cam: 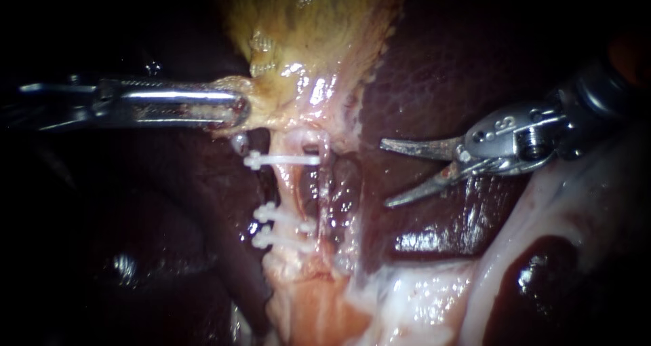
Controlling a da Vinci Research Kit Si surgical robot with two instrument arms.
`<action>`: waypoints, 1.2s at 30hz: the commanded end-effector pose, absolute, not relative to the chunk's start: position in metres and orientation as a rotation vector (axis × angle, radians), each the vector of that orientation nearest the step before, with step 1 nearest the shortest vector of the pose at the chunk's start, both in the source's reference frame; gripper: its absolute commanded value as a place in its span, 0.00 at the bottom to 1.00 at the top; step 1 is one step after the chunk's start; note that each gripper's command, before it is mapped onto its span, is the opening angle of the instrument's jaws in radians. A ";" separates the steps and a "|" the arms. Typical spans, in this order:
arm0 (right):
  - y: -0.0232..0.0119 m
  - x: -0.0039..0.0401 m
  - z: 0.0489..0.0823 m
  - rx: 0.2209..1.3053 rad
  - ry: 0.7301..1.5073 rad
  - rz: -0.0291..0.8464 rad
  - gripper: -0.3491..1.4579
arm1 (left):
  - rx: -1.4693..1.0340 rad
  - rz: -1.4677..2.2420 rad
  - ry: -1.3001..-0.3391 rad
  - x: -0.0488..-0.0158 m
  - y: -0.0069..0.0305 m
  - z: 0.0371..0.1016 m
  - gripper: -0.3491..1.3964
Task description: Go to the cutting position left tube
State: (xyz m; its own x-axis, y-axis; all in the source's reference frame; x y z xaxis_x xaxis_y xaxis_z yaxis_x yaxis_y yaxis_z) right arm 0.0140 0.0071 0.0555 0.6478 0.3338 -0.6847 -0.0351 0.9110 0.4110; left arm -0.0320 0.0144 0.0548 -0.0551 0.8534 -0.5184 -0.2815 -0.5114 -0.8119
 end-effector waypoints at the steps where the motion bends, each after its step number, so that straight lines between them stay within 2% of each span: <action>1: 0.0071 0.0140 0.0555 0.381 0.845 0.215 0.99 | -1.368 1.697 -0.663 -0.0316 0.0145 0.0543 0.00; 11: 0.0071 0.0147 0.0554 0.408 0.851 0.206 0.99 | -1.385 1.669 -0.662 -0.0281 0.0157 0.0496 0.00; 14: 0.0069 0.0161 0.0551 0.460 0.890 0.184 0.99 | -1.385 1.670 -0.663 -0.0279 0.0157 0.0496 0.00; 21: 0.0052 0.0199 0.0545 0.551 0.937 0.209 0.99 | -1.385 1.670 -0.662 -0.0279 0.0157 0.0496 0.00; 28: 0.0035 0.0227 0.0568 0.602 0.932 0.226 0.99 | -1.385 1.670 -0.662 -0.0280 0.0157 0.0496 0.00; 36: 0.0034 0.0248 0.0599 0.633 0.924 0.248 0.99 | -1.384 1.669 -0.660 -0.0281 0.0156 0.0494 0.00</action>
State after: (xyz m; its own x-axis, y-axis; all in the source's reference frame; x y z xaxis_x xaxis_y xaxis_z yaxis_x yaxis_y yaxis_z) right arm 0.0250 0.0035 0.0602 0.5899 0.4610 -0.6630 0.0633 0.7921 0.6071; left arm -0.0281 0.0155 0.0494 -0.0292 0.8570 -0.5145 -0.2721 -0.5021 -0.8209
